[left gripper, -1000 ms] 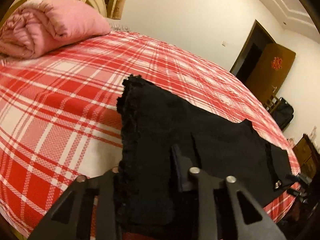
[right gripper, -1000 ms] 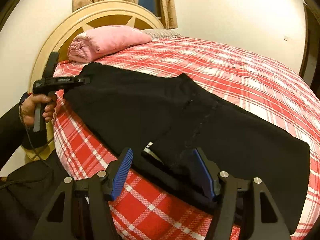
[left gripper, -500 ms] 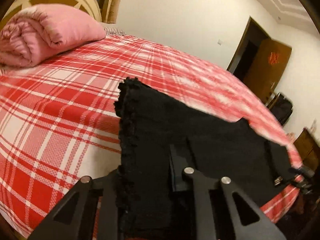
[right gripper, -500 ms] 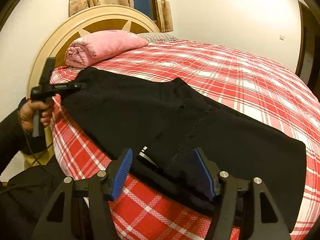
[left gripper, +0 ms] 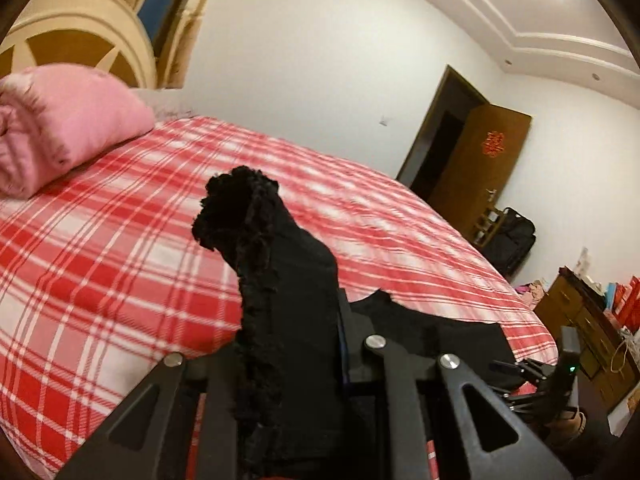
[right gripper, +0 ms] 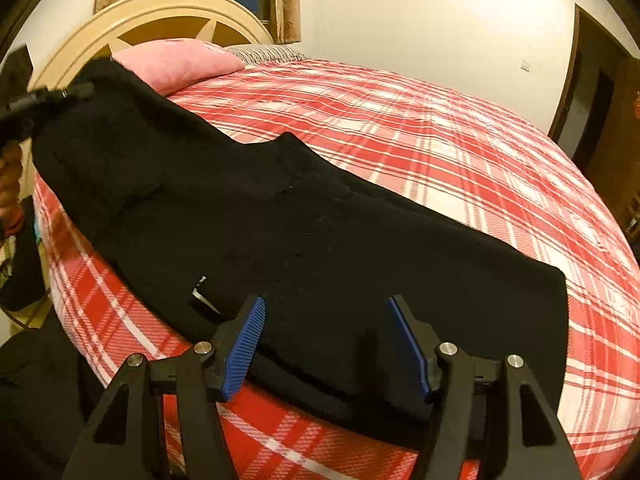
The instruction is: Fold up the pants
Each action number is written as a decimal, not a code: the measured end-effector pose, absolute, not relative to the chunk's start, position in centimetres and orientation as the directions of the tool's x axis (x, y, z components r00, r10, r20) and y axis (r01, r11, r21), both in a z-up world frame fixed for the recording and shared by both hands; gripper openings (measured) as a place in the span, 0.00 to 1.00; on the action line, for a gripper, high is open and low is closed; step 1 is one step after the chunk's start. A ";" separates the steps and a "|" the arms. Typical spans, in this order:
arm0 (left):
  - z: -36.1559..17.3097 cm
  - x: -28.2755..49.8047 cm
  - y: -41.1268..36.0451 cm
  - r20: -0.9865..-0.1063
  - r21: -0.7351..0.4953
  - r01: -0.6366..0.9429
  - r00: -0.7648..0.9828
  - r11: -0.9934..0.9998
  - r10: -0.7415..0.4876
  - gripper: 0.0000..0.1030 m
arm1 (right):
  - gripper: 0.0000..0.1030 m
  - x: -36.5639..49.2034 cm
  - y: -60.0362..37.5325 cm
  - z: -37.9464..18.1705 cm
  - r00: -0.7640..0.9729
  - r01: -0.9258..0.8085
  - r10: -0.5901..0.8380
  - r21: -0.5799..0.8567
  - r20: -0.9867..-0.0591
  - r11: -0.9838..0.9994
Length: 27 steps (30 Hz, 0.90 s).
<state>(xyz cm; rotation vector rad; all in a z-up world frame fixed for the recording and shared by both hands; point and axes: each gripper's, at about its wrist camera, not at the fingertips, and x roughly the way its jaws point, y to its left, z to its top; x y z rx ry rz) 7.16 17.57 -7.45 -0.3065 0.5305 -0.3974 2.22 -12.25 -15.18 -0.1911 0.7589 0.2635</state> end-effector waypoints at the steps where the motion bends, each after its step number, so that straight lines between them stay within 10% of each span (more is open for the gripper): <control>1: -7.2 7.2 17.2 -0.426 -0.377 0.293 0.787 0.879 -0.446 0.19 | 0.63 2.2 -12.3 -15.2 0.694 -0.301 0.165 -0.075 -0.701 0.951; 27: -2.3 8.4 4.3 -0.445 -0.295 0.522 0.666 0.800 -0.599 0.17 | 0.63 1.8 -20.0 -13.0 0.689 -0.112 0.006 -0.099 -0.724 0.989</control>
